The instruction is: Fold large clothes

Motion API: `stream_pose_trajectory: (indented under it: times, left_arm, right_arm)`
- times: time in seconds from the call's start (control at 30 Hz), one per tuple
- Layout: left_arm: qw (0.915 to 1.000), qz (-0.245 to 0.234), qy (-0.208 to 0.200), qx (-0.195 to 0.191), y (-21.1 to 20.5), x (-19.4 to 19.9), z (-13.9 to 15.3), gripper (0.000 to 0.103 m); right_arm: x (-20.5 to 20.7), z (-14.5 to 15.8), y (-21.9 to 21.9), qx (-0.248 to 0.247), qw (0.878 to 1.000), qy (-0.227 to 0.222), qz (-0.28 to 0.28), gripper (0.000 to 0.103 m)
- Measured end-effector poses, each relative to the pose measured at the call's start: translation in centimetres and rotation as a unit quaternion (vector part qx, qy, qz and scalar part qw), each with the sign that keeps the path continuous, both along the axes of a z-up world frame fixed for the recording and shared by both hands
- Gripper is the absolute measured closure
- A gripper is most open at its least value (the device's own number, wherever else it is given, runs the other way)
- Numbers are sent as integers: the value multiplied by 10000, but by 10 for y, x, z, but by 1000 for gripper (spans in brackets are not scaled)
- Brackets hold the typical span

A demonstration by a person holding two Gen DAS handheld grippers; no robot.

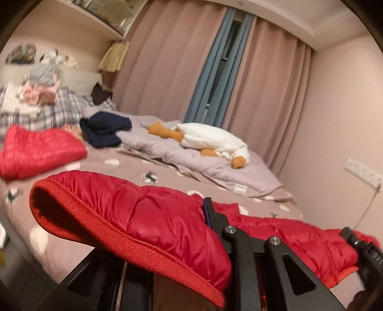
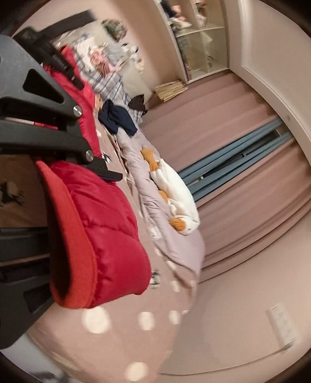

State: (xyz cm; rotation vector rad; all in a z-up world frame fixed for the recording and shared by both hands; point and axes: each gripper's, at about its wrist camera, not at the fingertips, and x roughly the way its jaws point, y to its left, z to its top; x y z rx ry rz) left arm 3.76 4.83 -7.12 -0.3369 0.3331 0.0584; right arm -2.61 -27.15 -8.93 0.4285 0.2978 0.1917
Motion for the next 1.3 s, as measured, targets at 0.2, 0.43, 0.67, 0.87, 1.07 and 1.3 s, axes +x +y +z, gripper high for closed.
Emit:
stream_pose_trajectory:
  times: [0.2, 0.43, 0.67, 0.87, 1.07, 1.3]
  left_arm:
    - [9998, -22, 154, 109, -1, 44, -10, 82]
    - [9992, -81, 303, 258, -11, 101, -16, 82]
    - [9971, -264, 565, 432, -18, 142, -35, 82]
    - [9957, -363, 853, 63, -21, 151, -48, 82]
    - [9920, -358, 1085, 532, -35, 147, -59, 82]
    - [9909, -394, 1281, -132, -12, 158, -60, 82]
  right_arm:
    - [51, 2, 4, -223, 9997, 127, -16, 85]
    - [116, 1, 8, -344, 9990, 286, -26, 84]
    - [173, -7, 17, -599, 9963, 589, -160, 84]
    - [187, -26, 16, -664, 9915, 1083, -285, 83]
    - [198, -38, 22, -742, 9871, 1378, -335, 82]
    - [201, -42, 28, -771, 9864, 1419, -294, 80]
